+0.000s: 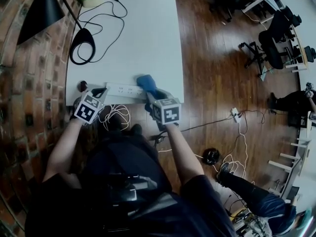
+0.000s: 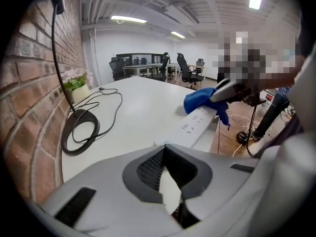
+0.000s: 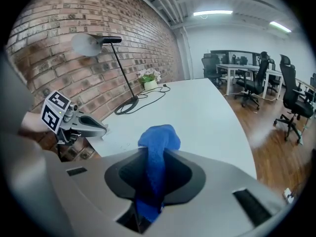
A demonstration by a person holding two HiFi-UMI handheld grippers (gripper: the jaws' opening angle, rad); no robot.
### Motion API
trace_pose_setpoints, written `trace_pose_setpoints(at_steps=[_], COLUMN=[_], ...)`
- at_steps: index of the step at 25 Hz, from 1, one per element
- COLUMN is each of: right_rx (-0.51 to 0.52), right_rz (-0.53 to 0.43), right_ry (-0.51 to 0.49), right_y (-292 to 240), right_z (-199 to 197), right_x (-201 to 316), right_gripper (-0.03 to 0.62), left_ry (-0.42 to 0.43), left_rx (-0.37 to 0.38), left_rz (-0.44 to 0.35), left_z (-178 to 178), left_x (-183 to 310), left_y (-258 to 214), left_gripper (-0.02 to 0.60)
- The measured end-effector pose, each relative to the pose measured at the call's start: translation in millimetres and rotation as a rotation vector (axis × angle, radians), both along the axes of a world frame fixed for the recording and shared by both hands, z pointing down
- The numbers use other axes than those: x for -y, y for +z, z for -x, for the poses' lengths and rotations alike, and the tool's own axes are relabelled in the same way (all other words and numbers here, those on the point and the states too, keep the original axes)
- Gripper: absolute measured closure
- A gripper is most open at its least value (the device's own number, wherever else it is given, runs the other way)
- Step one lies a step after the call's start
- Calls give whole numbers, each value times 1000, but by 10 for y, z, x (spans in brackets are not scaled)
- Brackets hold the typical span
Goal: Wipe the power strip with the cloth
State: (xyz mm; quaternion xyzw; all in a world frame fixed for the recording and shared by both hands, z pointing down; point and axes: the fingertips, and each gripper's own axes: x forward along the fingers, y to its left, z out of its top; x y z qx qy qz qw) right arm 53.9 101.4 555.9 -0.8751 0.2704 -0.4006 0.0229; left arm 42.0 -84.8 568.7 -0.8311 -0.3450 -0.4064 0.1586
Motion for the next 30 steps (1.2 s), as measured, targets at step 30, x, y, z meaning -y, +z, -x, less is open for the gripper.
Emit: trace_pose_setpoints(at_steps=[30], right_rx=[-153], right_rz=[-96], right_ry=[150], right_y=[-710], right_z=[-585], right_x=[-345], right_gripper=[513], left_ry=[7], left_rx=[-49], left_rz=[106], left_z=[-507], left_x=[-95], left_y=[-231], left_gripper=[584])
